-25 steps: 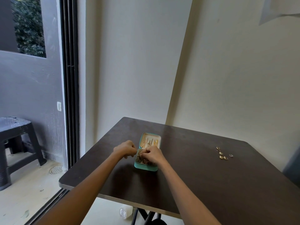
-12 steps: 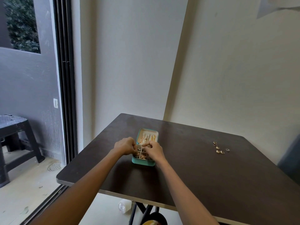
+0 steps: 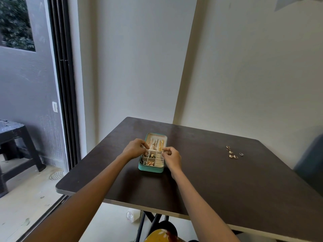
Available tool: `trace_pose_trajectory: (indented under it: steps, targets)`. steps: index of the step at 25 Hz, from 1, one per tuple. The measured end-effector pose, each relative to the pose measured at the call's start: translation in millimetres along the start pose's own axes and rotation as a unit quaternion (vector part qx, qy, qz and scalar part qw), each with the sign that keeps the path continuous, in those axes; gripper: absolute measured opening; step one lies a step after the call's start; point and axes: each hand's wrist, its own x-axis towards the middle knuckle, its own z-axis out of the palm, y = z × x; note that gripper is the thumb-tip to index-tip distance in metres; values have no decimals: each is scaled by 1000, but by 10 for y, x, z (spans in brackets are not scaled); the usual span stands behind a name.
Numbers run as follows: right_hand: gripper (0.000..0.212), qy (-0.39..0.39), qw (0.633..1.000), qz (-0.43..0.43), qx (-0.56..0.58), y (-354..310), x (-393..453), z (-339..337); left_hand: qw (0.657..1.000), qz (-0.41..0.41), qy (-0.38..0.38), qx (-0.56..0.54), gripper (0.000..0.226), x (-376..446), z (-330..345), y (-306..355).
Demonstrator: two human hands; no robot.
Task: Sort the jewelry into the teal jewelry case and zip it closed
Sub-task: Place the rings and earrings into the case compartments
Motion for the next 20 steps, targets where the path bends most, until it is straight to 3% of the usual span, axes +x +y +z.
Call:
trace_pose_trajectory:
  steps: [7,10,13,20]
  targets:
    - [8,-8,999,-23,25,31,129,-181,993,92,17,-71,20,126,410,633]
    - [11,45,998,9,40,157,322,-500,988,65,25,-141,25,317,920,1040]
    - [16,94,995,34,-23,450,519,-1025,985,60,34,-157,27,484,1571,1390]
    - [21,229,958,76,-154,1116,948,-2237,983,113,-70,-124,27,787,2726,2082]
